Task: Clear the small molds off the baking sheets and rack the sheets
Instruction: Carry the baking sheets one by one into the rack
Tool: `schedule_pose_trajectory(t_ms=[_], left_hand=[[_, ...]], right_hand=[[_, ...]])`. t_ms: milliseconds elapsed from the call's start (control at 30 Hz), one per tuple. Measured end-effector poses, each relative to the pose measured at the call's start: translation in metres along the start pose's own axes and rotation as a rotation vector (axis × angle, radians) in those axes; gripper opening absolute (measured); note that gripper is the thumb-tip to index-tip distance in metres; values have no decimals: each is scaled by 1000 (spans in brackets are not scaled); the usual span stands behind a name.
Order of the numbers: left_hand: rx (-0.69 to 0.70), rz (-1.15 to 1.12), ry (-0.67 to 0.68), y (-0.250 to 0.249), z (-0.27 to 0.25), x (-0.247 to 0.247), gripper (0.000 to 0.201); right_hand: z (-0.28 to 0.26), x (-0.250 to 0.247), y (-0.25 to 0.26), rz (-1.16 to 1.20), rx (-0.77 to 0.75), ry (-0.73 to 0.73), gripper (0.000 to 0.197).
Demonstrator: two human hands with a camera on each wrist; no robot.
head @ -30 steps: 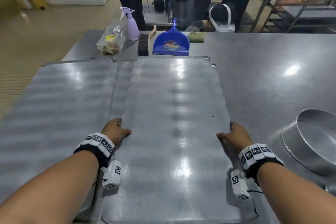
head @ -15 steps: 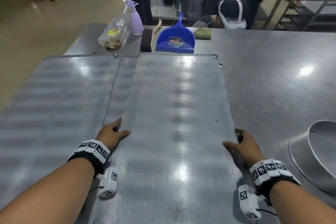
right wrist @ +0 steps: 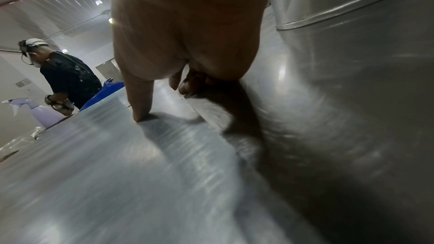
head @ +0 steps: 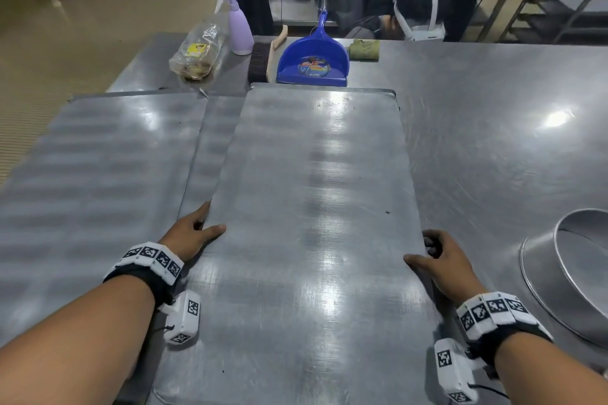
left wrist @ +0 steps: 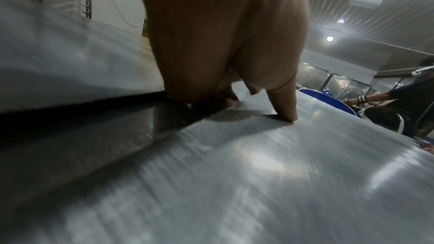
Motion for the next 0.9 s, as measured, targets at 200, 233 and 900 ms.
schedule_pose_trajectory(t_ms=[200,233,900], left_hand=[[-14,74,-27,-6,-3,1,66],[-17,77,-28,-4,-2,1,66],[57,206,35,31,-27,4,44]], right_hand=[[-1,2,2,-24,-10,-12,59],[-3,3,4,-32,-12,-11,59],[-54,-2,12,-307,30,35,81]])
Point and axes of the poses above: each hand's wrist, its own z-axis towards the middle knuckle, its own x-axis out of the palm, y = z × x, the point moved 6 cm from there along z, towards the middle knuckle, and after that the axes turned 12 degrees about z, right-handed, at the moved point
